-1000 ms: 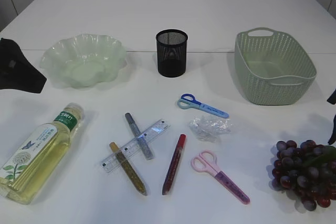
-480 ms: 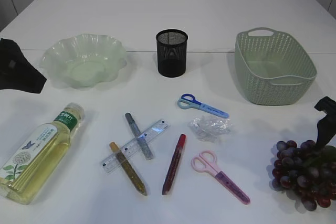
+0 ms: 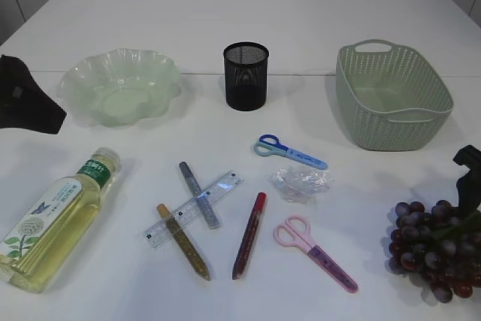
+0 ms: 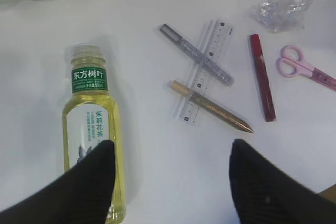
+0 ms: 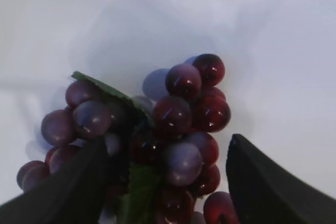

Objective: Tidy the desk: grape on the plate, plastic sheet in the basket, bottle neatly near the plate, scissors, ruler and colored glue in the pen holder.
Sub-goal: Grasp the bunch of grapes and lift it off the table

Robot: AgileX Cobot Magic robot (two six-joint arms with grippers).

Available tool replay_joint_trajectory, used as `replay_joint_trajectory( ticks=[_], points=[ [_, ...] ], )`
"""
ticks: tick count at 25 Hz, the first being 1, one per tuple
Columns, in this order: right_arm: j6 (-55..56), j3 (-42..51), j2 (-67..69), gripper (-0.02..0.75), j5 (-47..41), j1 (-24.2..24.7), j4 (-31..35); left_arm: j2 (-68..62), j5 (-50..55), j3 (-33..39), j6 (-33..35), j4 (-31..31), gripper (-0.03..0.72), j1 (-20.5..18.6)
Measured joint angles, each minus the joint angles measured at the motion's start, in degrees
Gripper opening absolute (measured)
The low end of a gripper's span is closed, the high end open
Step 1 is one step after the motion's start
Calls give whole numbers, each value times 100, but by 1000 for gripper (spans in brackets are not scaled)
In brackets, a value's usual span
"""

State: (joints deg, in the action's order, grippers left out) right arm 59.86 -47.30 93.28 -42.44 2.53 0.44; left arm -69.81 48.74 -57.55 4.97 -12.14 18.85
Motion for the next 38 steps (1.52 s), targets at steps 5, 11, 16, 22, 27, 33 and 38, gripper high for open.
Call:
replay_joint_trajectory(
  ticks=[5, 11, 16, 22, 27, 33, 38],
  points=[
    [0, 0, 254, 546, 361, 0, 125, 0, 0, 0, 0, 0, 498, 0],
    [13, -34, 608, 546, 720, 0, 265, 0, 0, 0, 0, 0, 498, 0],
    [13, -48, 721, 530, 863, 0, 354, 0, 0, 0, 0, 0, 498, 0],
    [3, -52, 959, 426, 1034, 10, 480, 0, 0, 0, 0, 0, 498, 0],
    [-158, -52, 982, 286, 1103, 10, 520, 0, 0, 0, 0, 0, 498, 0],
    [-680, -52, 946, 216, 1127, 10, 603, 0, 0, 0, 0, 0, 498, 0],
    [-1428, -52, 617, 204, 1146, 10, 769, 0, 0, 0, 0, 0, 498, 0]
  ],
)
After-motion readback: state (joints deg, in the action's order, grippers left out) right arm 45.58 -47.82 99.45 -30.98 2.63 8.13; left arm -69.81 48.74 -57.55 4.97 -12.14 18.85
